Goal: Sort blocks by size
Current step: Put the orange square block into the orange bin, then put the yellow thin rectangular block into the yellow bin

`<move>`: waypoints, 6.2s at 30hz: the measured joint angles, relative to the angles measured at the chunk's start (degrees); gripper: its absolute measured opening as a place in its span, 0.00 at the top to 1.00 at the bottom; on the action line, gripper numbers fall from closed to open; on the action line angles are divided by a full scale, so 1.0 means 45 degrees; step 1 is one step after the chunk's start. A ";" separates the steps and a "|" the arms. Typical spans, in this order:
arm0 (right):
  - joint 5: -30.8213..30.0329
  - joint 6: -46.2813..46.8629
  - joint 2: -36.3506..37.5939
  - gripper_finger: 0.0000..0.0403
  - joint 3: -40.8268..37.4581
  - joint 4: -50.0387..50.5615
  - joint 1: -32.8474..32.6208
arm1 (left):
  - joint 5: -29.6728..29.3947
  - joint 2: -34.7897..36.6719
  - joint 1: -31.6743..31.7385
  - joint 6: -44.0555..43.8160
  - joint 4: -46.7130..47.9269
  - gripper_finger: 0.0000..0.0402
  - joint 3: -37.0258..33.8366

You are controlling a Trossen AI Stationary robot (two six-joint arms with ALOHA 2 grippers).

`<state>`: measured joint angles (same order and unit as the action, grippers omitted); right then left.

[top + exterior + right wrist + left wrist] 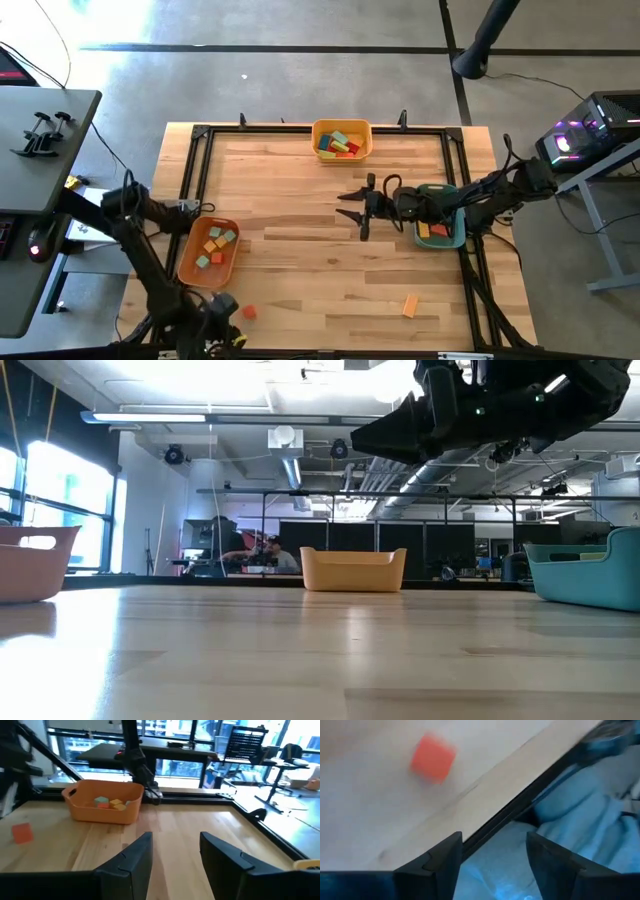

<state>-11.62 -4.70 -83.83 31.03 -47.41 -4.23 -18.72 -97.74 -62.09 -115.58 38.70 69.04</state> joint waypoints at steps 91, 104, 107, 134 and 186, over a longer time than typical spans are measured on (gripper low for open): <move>0.0729 0.1082 0.0000 0.61 0.0000 0.0967 0.0074 | 0.3962 0.4285 0.7195 1.5739 0.6794 0.73 -0.3996; 0.0719 0.1961 0.0000 0.61 0.0000 0.0962 0.0074 | 0.4028 0.4256 0.7642 2.1451 0.3822 0.72 -0.5935; 0.0719 0.2102 0.0000 0.61 0.0000 0.0956 0.0070 | 0.4103 0.4256 0.7642 2.1444 0.3853 0.72 -0.6046; -0.3618 -0.0931 0.5902 0.61 0.0000 0.5839 -0.4199 | -0.1218 0.4285 0.8352 1.7622 0.5450 0.54 -0.1998; 0.3771 0.0289 -0.1115 0.38 0.0092 1.1579 -0.9111 | -0.3858 -0.0004 0.9580 2.4411 -1.3878 0.56 -0.4663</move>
<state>5.35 -3.40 -88.85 31.44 4.69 -45.23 -36.07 -97.76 -18.98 -5.73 -23.75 48.05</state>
